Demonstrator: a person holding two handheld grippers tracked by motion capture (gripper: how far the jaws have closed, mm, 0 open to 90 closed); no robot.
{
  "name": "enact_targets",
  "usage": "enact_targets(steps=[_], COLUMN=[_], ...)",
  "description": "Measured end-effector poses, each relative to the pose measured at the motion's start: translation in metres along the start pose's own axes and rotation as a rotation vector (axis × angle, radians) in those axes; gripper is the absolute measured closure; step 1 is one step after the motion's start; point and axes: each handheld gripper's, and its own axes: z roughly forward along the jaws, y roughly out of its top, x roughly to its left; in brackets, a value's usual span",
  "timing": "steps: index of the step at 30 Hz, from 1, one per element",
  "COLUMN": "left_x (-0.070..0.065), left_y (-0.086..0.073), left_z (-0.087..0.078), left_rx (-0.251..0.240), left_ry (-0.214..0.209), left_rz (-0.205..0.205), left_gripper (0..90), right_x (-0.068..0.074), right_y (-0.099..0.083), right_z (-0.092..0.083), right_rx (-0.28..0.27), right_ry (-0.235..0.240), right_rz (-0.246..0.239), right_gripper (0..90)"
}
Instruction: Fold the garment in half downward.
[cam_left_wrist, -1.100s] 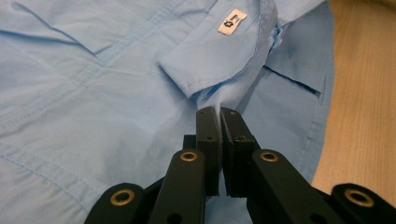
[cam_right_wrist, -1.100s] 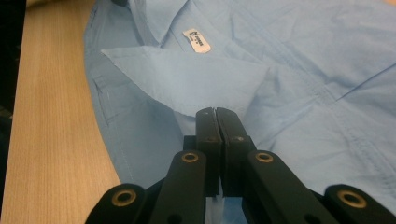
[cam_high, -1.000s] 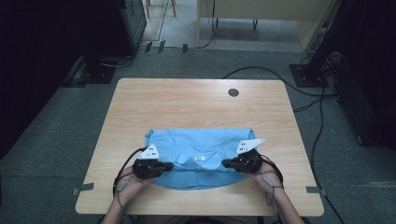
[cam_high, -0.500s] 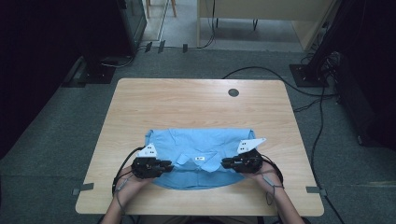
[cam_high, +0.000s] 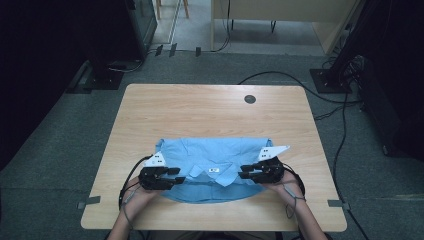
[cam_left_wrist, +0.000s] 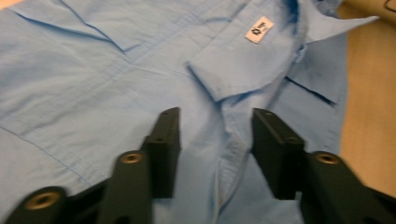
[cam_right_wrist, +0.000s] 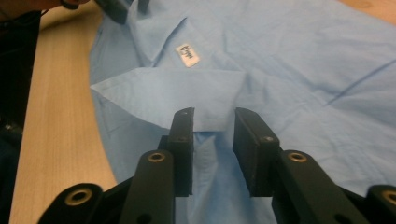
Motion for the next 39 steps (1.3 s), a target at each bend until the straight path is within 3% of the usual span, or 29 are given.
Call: enact_targets(steps=[4, 7, 11, 17, 18, 31, 33, 34, 35, 39], left_x=[0.001, 0.001, 0.002, 0.004, 0.006, 0.013, 0.014, 0.014, 0.014, 0.014], left_y=[0.003, 0.005, 0.004, 0.005, 0.006, 0.005, 0.004, 0.004, 0.004, 0.004], left_z=[-0.004, -0.008, -0.011, -0.012, -0.012, -0.011, -0.011, -0.011, -0.011, -0.011], left_rx=[-0.026, -0.044, -0.037, -0.023, -0.012, -0.001, 0.0, 0.0, 0.0, -0.005], left_ry=[0.004, -0.004, 0.043, 0.097, 0.124, 0.142, 0.147, 0.147, 0.147, 0.153], left_rz=[0.009, -0.005, 0.001, 0.015, 0.025, 0.01, 0.011, 0.011, 0.011, 0.007], left_gripper=[31.4, 31.1, 30.8, 29.9, 29.0, 28.7, 28.7, 28.7, 28.7, 28.7], right_x=[-0.003, -0.006, -0.008, -0.006, -0.006, 0.004, 0.006, 0.006, 0.006, 0.009], right_y=[0.0, -0.001, -0.002, 0.0, 0.001, 0.003, 0.003, 0.002, 0.002, 0.002], right_z=[-0.002, -0.002, -0.002, 0.0, 0.001, 0.021, 0.022, 0.023, 0.023, 0.024], right_rx=[-0.014, -0.015, -0.011, -0.017, -0.017, 0.064, 0.067, 0.074, 0.074, 0.082], right_ry=[-0.011, -0.019, -0.044, -0.132, -0.144, -0.135, -0.125, -0.101, -0.101, -0.072], right_rz=[0.022, 0.032, 0.05, 0.011, 0.008, -0.075, -0.087, -0.118, -0.118, -0.143], right_gripper=[61.7, 60.6, 56.2, 53.6, 52.7, 38.0, 34.3, 34.3, 28.8, 24.0])
